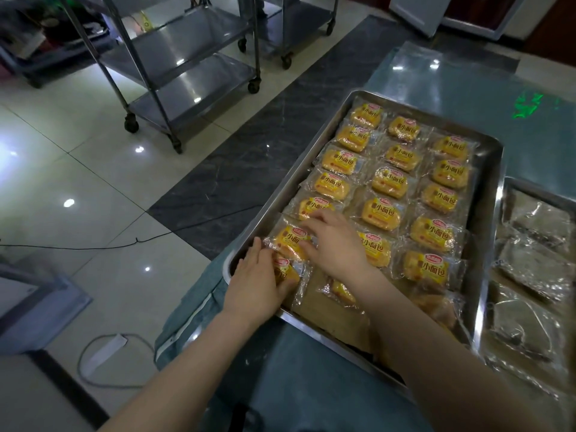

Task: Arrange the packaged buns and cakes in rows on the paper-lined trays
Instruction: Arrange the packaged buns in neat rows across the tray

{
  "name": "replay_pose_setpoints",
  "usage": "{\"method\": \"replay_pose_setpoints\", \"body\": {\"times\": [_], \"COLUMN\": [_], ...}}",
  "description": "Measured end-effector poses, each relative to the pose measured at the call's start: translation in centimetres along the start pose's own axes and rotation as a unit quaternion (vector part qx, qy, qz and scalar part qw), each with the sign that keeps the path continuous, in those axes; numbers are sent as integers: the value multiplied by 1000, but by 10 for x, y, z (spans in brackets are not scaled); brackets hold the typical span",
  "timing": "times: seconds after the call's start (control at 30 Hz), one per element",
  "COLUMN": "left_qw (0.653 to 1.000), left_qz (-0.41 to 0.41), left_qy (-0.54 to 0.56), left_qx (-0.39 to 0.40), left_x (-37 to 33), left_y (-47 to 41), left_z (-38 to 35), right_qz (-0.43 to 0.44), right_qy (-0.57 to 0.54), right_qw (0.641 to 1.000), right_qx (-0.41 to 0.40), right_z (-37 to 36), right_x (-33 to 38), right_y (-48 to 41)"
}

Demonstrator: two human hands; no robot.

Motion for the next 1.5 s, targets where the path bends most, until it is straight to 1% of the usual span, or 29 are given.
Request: {"method": "replay_pose_setpoints", "body": {"times": [0.03, 0.1, 0.17, 0.23, 0.37, 0.53, 0.6, 0.67, 0.73, 0.77, 0.83, 0.93, 1.0, 1.03, 1.17, 1.33, 1.43, 1.5], "left_qw": [1000, 999, 998, 998, 996, 995, 995, 996, 995, 995, 992, 986, 984, 983, 982, 978, 973, 969], "left_qz": [-4, -23, -24, -9, 0, 7, 6, -2, -27, -44, -80, -121, -132, -133, -139, -167, -195, -210], "left_qy": [-10, -33, -47, -61, -85, -93, -89, -86, -91, -91, -90, -101, -110, -112, -116, -105, -96, -89], "left_qx": [-18, -33, -22, -2, 22, 29, 34, 34, 24, 24, 34, 51, 53, 52, 61, 70, 80, 92], "left_x": [-3, -10, -13, -10, -6, -5, -4, -5, -9, -12, -19, -28, -30, -31, -27, -27, -32, -36], "left_y": [-1, -6, -13, -18, -20, -20, -19, -19, -18, -18, -18, -21, -22, -21, -16, -7, -1, 3], "left_z": [0, -3, -8, -13, -20, -23, -22, -19, -16, -16, -17, -19, -20, -20, -20, -17, -14, -12], "right_qz": [-3, -6, -5, -2, -2, -8, -12, -17, -26, -38, -67, -105, -113, -116, -123, -142, -151, -182], "right_qy": [-2, 11, 36, 55, 75, 81, 54, -15, -72, -80, -62, 16, 67, 75, 76, 81, 41, 6], "right_qw": [1000, 1000, 998, 996, 995, 994, 995, 997, 996, 996, 996, 993, 986, 984, 985, 982, 987, 983], "right_qx": [-7, 17, 58, 76, 71, 76, 78, 69, 37, 16, -1, 61, 100, 108, 91, 91, 25, -37], "right_z": [0, -7, -18, -25, -27, -24, -21, -12, 0, 5, 12, 5, -9, -16, -25, -16, 7, 26], "right_x": [-1, -3, -5, -6, -11, -12, -10, -11, -22, -31, -55, -83, -87, -85, -76, -67, -65, -74], "right_y": [-3, -8, -12, -13, -17, -22, -22, -16, -3, 7, 28, 56, 71, 76, 73, 62, 75, 97]}}
Point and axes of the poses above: each hand's wrist, its own y-axis away from the middle knuckle, its own z-axis out of the back of the hand, x = y × z, the point moved 6 cm from there along -y, towards the middle knuckle, and after that the axes turned 12 degrees about -z, right-handed, at the moved point
